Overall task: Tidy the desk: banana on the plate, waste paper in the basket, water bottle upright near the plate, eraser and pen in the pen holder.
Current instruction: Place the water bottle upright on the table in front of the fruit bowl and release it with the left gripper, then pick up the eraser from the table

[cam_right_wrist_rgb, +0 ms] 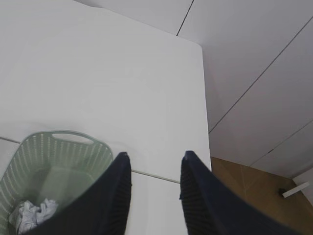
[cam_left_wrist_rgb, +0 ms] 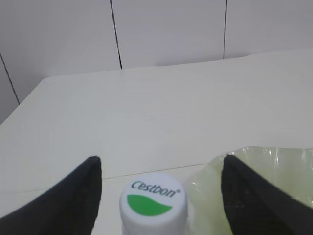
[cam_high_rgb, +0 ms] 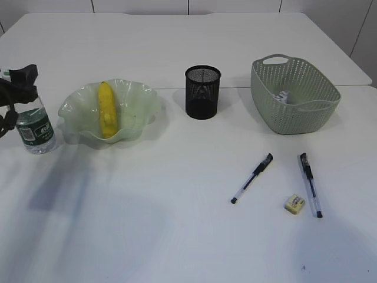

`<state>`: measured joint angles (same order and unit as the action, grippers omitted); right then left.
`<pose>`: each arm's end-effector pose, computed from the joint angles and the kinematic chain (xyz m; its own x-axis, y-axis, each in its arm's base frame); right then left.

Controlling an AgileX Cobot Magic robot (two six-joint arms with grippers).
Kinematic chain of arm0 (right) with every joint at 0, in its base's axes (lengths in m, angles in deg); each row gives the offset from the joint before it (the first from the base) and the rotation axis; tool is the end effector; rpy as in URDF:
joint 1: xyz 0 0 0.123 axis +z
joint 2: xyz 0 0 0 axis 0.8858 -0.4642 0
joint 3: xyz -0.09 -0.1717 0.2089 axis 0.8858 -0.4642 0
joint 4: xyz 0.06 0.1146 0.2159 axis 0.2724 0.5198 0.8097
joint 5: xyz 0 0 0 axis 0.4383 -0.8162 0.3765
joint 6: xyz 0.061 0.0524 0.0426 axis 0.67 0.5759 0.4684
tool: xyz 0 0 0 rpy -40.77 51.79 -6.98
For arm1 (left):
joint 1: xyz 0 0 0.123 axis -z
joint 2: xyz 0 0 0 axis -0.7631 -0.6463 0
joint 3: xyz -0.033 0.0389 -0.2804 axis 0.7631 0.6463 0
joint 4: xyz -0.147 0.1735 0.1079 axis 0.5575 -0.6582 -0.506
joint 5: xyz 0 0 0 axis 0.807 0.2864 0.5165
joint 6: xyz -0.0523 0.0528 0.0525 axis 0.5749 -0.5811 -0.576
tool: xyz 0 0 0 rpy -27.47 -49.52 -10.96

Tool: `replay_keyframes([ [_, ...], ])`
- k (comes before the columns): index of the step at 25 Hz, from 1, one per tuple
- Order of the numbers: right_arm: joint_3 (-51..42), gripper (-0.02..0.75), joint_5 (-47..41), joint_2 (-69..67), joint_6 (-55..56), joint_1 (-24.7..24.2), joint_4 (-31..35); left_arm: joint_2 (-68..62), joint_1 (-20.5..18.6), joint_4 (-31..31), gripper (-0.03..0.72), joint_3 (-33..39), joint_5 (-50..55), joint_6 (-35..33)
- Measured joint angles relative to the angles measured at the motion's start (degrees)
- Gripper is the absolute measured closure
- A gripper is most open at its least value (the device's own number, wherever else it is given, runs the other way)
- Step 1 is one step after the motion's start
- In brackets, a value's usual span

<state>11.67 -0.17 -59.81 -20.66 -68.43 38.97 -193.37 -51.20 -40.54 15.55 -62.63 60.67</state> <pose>0.4104 -0.0445 0.4051 -0.4278 -0.3546 -0.8314 -0.0617 0.9292 -0.3645 0.3521 0.0040 0.1751 -0.0477 0.0349 -0.9983 0.0308 0.9990 0.0335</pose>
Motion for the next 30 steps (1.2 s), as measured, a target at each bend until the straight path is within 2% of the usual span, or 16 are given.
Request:
replay_keyframes([
  [10,0.0,0.477,0.0,0.0,2.6,0.0,0.0,9.6,0.0,-0.2,0.149,1.4,7.1,0.0],
  [21,0.0,0.477,-0.5,0.0,4.6,0.0,0.1,23.5,0.0,-0.2,0.153,1.4,20.5,0.0],
  [30,0.0,0.477,-8.7,0.0,7.4,0.0,0.1,37.9,0.0,-0.2,0.159,1.6,36.6,0.0],
])
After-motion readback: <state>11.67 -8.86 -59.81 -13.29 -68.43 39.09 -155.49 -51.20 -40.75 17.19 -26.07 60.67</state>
